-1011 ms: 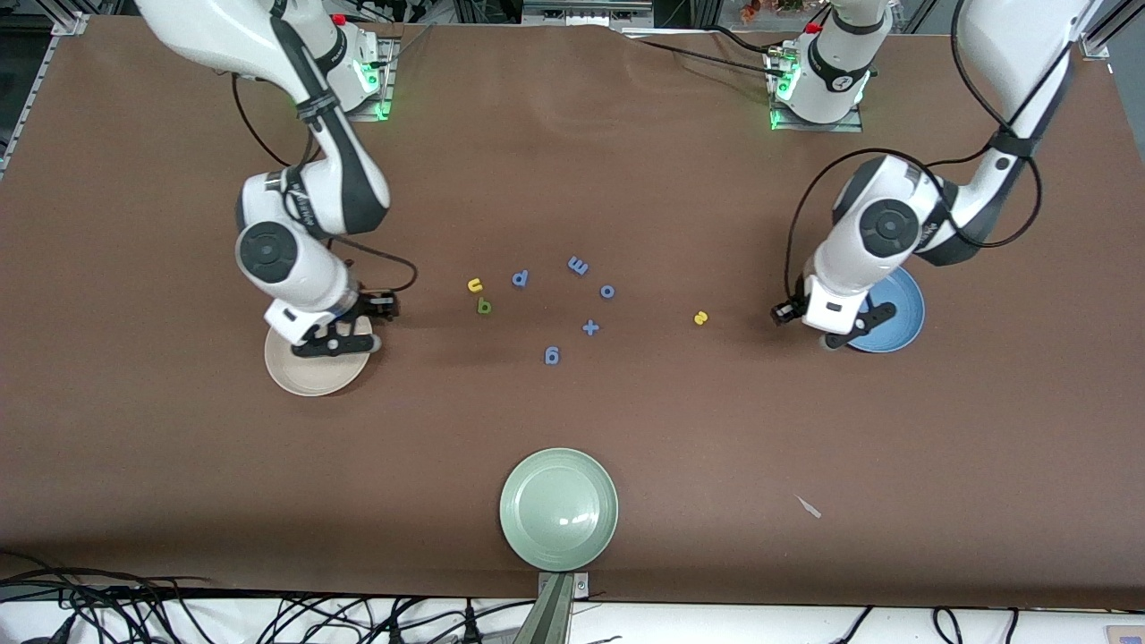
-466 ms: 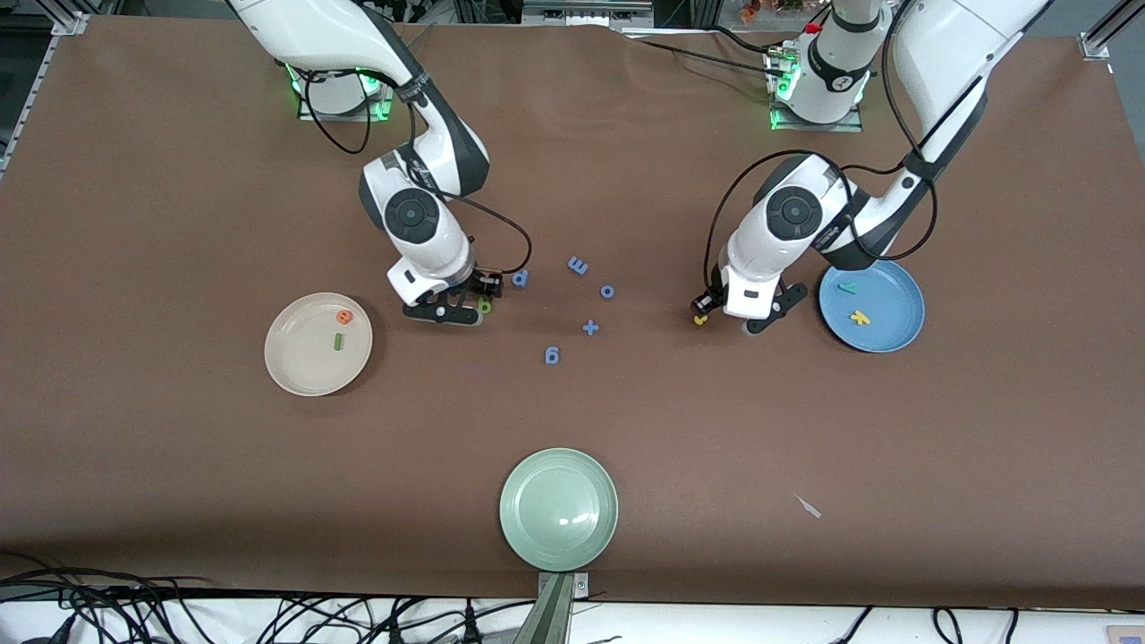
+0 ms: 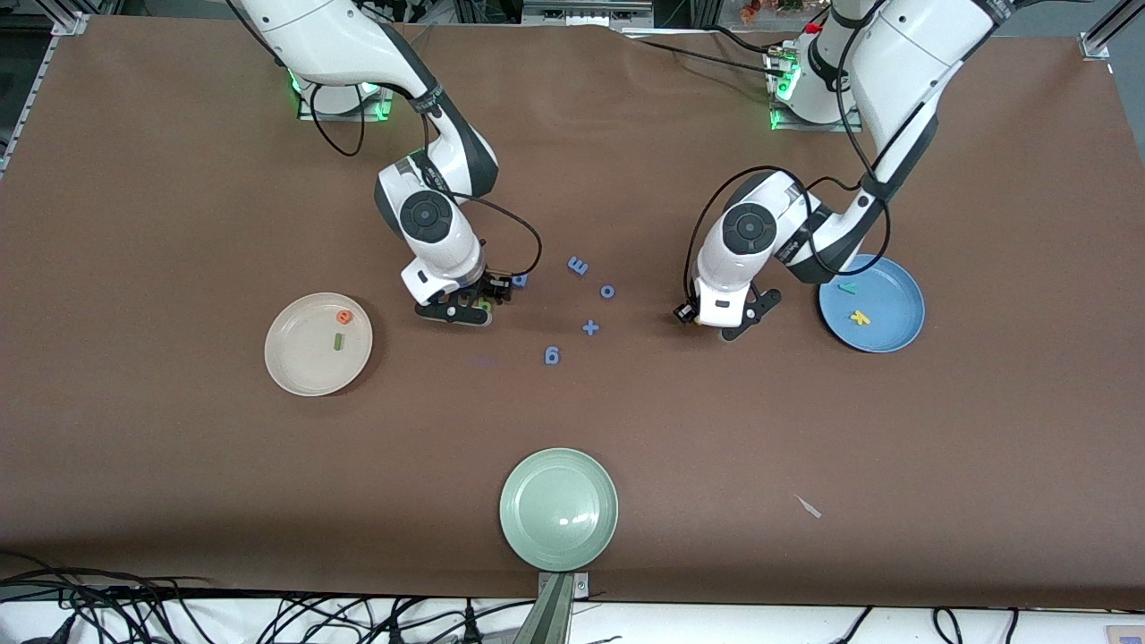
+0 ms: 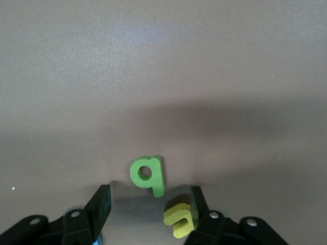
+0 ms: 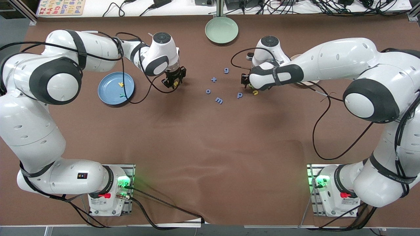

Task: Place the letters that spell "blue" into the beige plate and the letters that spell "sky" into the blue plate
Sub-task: 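Move green q to the white plate while the left gripper grasps yellow 2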

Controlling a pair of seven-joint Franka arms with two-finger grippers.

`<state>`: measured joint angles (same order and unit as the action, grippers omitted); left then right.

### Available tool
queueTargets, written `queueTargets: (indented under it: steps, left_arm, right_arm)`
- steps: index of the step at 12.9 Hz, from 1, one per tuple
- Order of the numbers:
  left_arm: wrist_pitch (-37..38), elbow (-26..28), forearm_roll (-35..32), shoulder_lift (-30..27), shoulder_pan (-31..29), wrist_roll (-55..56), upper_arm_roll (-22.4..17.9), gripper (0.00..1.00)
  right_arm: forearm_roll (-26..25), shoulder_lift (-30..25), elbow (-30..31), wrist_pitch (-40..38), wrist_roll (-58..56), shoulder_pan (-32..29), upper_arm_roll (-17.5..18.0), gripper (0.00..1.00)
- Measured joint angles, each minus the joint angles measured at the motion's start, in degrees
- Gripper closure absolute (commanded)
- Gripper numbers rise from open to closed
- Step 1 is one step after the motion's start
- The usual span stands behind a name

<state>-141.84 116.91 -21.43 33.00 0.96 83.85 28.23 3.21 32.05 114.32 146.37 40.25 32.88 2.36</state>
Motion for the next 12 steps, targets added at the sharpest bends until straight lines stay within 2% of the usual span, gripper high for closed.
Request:
queueTargets:
  steps: [4,5,9,12]
  left_arm:
    - [0.0,-0.69,-0.18,0.23,-0.12,-0.01,-1.26,0.48]
    - [0.0,-0.75,-0.52,0.34,-0.16,-0.01,-1.47,0.48]
    - [0.0,-0.91,-0.83,0.91,-0.16,-0.01,-1.51,0.48]
    - [0.0,-1.03,-0.83,1.16,-0.09,-0.01,-1.41,0.48]
  right_arm:
    - [-0.06,0.32,-0.01,0.81,0.11,0.42,-0.2,0.94]
    - [-0.06,0.22,-0.04,0.83,0.11,0.42,-0.22,1.0]
    - [-0.15,-0.01,-0.25,0.57,-1.04,0.4,-1.13,1.0]
    - [-0.16,-0.45,-2.71,-3.68,-3.31,0.32,-2.96,1.0]
